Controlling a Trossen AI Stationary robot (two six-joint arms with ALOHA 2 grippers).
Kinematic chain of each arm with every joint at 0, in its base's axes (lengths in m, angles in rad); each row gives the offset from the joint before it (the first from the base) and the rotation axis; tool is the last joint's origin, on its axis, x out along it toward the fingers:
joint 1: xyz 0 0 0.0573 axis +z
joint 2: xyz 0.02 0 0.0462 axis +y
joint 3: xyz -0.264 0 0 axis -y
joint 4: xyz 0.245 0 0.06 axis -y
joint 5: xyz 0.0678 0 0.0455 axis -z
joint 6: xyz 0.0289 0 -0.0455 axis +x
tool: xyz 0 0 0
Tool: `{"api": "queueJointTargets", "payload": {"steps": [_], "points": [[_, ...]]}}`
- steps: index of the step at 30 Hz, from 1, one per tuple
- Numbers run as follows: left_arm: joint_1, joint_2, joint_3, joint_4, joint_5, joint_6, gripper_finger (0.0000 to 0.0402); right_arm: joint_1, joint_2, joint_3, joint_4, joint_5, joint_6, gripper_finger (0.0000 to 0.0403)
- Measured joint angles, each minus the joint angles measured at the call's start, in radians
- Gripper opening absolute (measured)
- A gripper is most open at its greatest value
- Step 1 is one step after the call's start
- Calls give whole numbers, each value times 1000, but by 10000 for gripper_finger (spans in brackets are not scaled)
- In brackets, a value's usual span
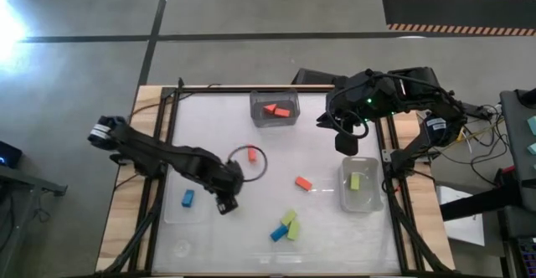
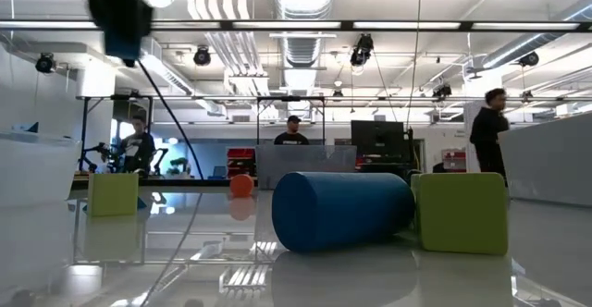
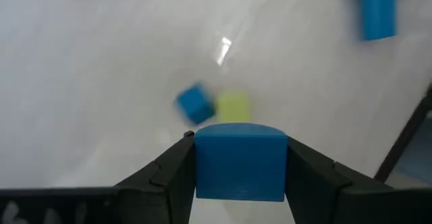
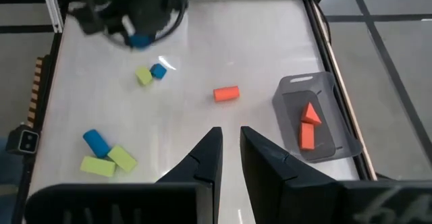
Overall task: Sort & place blocks by color
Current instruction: Put the blue block into the white bin
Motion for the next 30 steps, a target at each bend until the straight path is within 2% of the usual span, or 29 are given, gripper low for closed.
{"api": "queueJointTargets", "payload": {"steps": [5, 13, 19, 25, 30], "points": [[-2, -149, -81, -118, 1, -218, 165, 0, 0, 0, 10, 0, -1, 43], [-2, -363, -334, -103, 16, -604, 165, 0, 8, 0, 93, 1, 16, 43], [-1, -430, -490, -89, 16, -828, 165, 0, 17, -1, 117, 8, 46, 43], [-1, -423, -585, -38, 32, -902, 165, -3, 23, -6, 121, 64, 95, 43], [-1, -386, -614, -32, 38, -908, 165, -5, 32, -7, 121, 81, 114, 43]]}}
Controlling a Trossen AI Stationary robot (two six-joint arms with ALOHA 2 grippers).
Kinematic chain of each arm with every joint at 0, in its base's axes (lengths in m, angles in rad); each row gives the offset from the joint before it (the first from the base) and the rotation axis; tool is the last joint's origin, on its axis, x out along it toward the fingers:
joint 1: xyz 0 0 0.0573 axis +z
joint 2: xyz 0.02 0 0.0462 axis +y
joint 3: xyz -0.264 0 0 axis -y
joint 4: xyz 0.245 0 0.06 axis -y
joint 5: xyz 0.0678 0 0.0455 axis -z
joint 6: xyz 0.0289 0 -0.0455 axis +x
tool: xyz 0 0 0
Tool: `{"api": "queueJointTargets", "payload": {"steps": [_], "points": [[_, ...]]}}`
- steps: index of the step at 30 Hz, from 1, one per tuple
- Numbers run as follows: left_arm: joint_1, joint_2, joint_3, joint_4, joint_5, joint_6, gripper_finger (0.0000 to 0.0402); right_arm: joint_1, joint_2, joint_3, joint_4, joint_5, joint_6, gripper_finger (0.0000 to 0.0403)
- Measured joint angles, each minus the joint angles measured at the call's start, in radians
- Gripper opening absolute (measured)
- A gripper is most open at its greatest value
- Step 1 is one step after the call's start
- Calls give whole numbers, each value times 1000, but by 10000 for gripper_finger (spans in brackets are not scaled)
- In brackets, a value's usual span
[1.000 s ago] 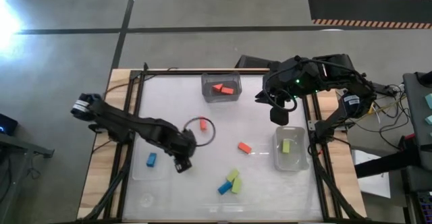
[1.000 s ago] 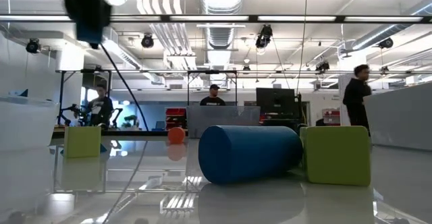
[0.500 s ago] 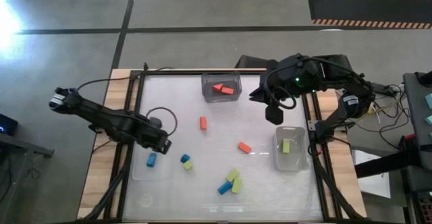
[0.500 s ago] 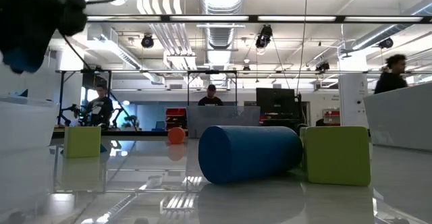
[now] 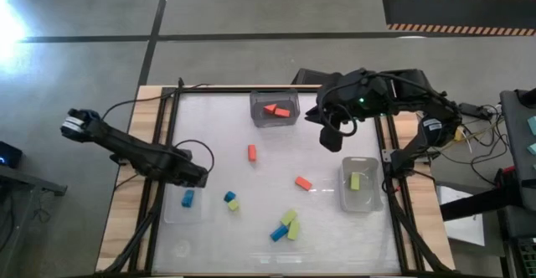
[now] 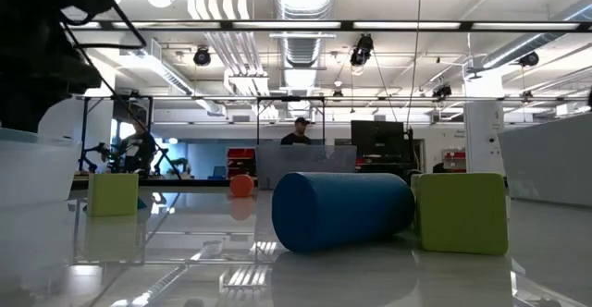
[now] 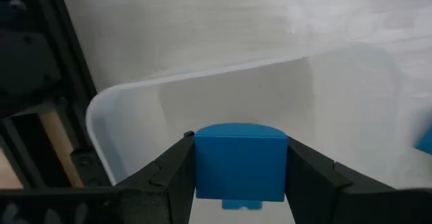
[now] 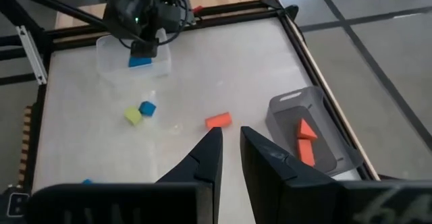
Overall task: Sort & place blocks by color
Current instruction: Put the blue block into the white bin
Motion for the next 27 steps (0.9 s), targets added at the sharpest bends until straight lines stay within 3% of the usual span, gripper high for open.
{"api": "queueJointTargets", "payload": {"steps": [27], "points": [[0, 199, -34, 59, 17, 7, 165, -2, 11, -1, -3, 0, -4, 43]]}}
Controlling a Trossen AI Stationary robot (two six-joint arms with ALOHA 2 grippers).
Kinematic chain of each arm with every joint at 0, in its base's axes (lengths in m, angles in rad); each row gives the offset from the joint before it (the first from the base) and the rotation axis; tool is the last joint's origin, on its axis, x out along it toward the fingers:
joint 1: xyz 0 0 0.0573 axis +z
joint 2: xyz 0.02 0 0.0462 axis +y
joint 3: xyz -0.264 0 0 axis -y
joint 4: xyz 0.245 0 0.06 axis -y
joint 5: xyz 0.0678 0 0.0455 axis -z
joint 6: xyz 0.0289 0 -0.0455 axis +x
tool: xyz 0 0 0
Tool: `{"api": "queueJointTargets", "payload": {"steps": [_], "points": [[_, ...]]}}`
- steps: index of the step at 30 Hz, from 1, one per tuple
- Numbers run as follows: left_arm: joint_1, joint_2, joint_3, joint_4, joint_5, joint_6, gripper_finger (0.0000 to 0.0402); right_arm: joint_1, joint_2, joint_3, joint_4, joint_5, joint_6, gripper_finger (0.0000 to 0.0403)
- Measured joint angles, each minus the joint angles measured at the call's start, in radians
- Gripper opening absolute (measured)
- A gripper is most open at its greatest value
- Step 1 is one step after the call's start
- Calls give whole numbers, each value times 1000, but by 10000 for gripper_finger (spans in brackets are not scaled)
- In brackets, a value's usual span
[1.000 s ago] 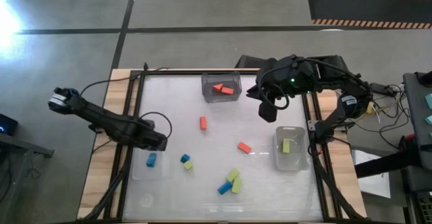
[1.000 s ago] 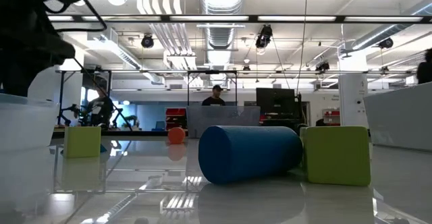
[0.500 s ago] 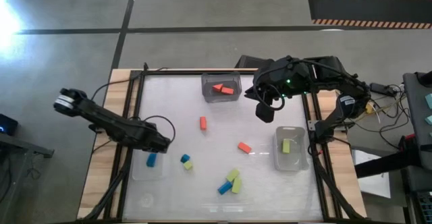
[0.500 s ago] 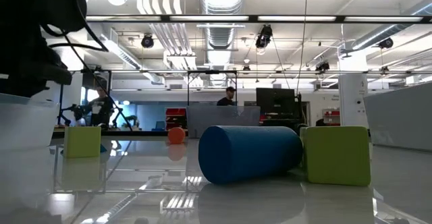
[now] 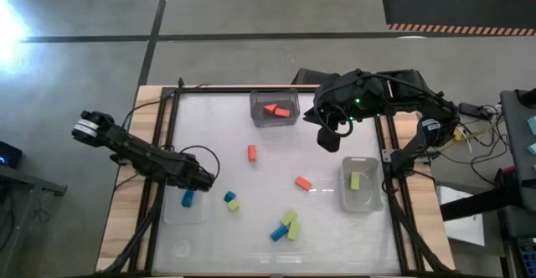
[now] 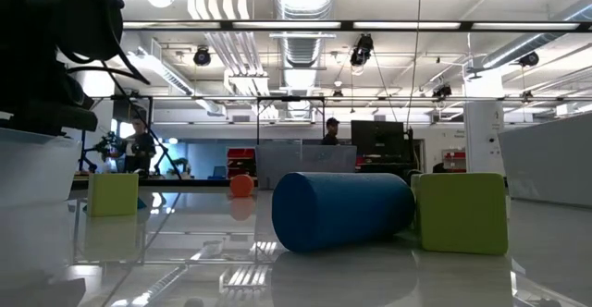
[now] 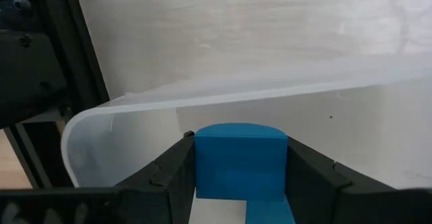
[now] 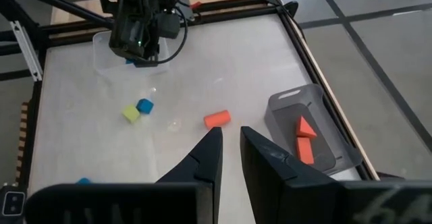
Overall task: Sort & place blocks by color
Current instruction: Put the blue block into the white bin, then put the green block into the gray bin
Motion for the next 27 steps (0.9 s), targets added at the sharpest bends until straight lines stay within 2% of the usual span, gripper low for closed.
{"api": "queueJointTargets", "payload": {"steps": [8, 18, 27], "points": [[0, 4, 0, 3, 0, -2, 169, 0, 0, 0, -1, 0, -7, 43], [0, 4, 0, 4, 0, 2, 222, 0, 0, 0, -2, 0, 11, 43], [0, -65, 75, -1, 1, 95, 228, 0, 2, -4, -7, -3, 171, 43]]}}
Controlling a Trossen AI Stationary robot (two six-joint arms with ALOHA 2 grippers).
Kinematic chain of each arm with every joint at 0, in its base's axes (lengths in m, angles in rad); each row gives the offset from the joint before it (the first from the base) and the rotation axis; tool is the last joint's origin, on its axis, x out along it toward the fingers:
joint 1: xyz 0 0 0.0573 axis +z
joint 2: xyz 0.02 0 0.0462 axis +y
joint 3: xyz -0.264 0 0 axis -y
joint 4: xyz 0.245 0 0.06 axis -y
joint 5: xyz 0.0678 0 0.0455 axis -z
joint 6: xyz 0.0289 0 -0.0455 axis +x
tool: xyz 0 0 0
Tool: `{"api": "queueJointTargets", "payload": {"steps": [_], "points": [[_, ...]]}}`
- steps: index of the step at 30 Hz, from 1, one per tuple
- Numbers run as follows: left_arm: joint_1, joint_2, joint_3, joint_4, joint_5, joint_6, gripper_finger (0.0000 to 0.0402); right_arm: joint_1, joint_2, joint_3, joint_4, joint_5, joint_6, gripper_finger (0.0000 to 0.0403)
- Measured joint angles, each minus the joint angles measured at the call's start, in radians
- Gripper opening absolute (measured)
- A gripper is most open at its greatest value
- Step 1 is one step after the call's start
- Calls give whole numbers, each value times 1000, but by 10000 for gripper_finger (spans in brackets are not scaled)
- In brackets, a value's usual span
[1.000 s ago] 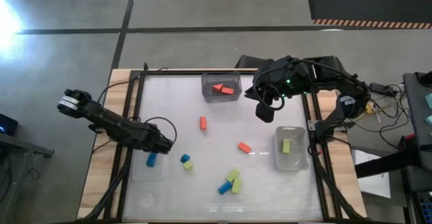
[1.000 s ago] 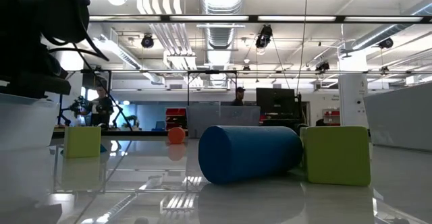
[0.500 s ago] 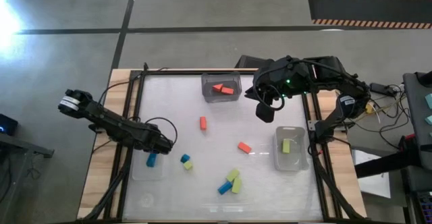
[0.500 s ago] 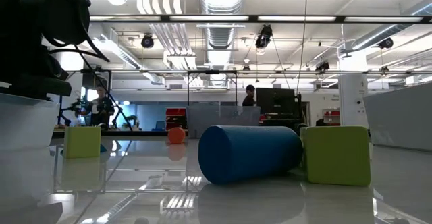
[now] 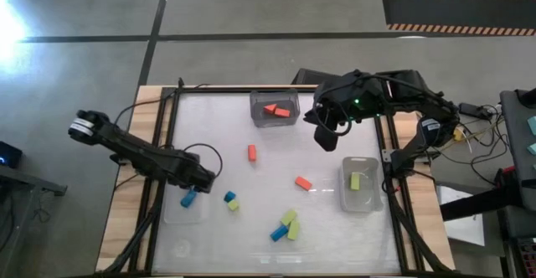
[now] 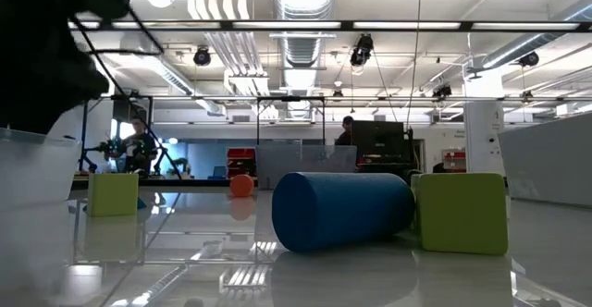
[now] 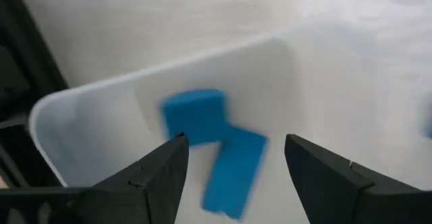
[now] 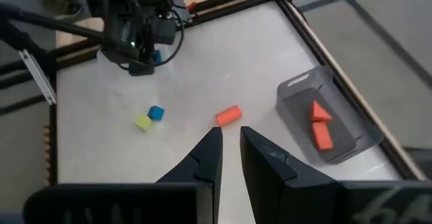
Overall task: Sort & place blocks by color
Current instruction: Put the green block into the gray bin
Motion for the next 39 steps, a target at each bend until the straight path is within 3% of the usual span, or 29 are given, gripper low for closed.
{"api": "queueJointTargets", "payload": {"steps": [6, 15, 21, 27, 39], "points": [[0, -84, 82, -1, -20, 99, 228, 0, 0, -56, -1, -2, 129, 43], [23, -165, 242, 20, -195, 376, 228, 15, 0, -243, 10, -108, 294, 43], [69, -183, 314, 169, -239, 710, 228, 74, 1, -382, 28, -174, 191, 43], [107, -184, 344, 294, -242, 928, 228, 171, 1, -508, 57, -203, 35, 43], [133, -187, 345, 329, -246, 1073, 228, 352, 3, -753, 357, -221, -248, 43]]}}
